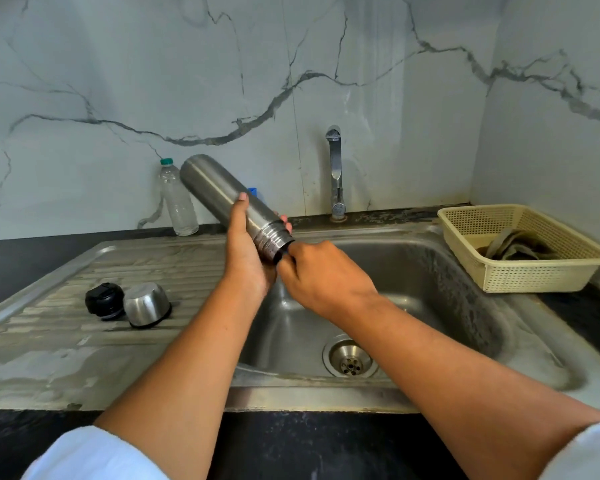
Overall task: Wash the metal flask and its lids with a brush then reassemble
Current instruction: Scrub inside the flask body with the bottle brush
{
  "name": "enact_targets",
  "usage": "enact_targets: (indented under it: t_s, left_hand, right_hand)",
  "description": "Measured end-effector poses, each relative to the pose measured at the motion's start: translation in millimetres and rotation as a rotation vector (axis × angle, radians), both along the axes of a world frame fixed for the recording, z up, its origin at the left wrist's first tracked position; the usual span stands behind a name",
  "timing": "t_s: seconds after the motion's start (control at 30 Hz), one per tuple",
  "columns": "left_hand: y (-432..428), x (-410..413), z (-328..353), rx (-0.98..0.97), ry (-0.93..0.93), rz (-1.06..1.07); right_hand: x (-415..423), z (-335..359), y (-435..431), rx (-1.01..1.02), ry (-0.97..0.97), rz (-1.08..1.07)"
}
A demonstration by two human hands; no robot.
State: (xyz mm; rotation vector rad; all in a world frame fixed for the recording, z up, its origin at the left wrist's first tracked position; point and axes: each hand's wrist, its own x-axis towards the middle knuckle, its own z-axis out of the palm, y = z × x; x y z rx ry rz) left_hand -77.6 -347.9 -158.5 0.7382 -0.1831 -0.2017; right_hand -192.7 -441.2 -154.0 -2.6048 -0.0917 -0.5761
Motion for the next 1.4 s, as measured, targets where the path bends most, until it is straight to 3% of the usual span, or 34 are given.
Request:
enact_targets:
  t_s: [0.17,0.4,0.47,0.57,0.63,0.77,1.0,1.17,1.33,1.4]
  left_hand:
    - [20,13,12,-0.118,0.038,0.028]
    - [0,-5,8,0.009,-0.035,-0.042]
    - [0,-3,5,0.160,-0.027,-0.008]
    - [-11,-4,-1,0.395,0.028,0.209]
    - [-14,-4,2,0.351,0.052,0.249]
    - [-3,-3,12,0.072,0.124,0.054]
    - [21,14,12,-0.093,0.125,0.121]
    - [2,2,4,-0.011,0.049,0.066]
    - [15,10,15,-0.120,0.045,0.077]
    - [11,6,8,-0.069,0.030,0.078]
  right_hand:
    - [-6,-6,-14,-0.035,0.015,0.009]
    - [4,-3,-7,0.024,-0.047,-0.048]
    - [1,-6,-17,-0.040,-0.072,-0.135]
    - [2,-9,-27,-0.176,-0.088,-0.255]
    - [5,-9,-32,-0.235,-0.087,-0.287]
    - [6,-9,-27,-0.202,-0.042,-0.200]
    - [-4,-7,-4,-0.235,-0.057,-0.036]
    - [-5,-4,-1,-0.184,-0.014,-0.026]
    - [-12,-3,-13,-0.150,-0.065,-0.026]
    - [-9,-2,-7,-0.130,-0.055,0.002]
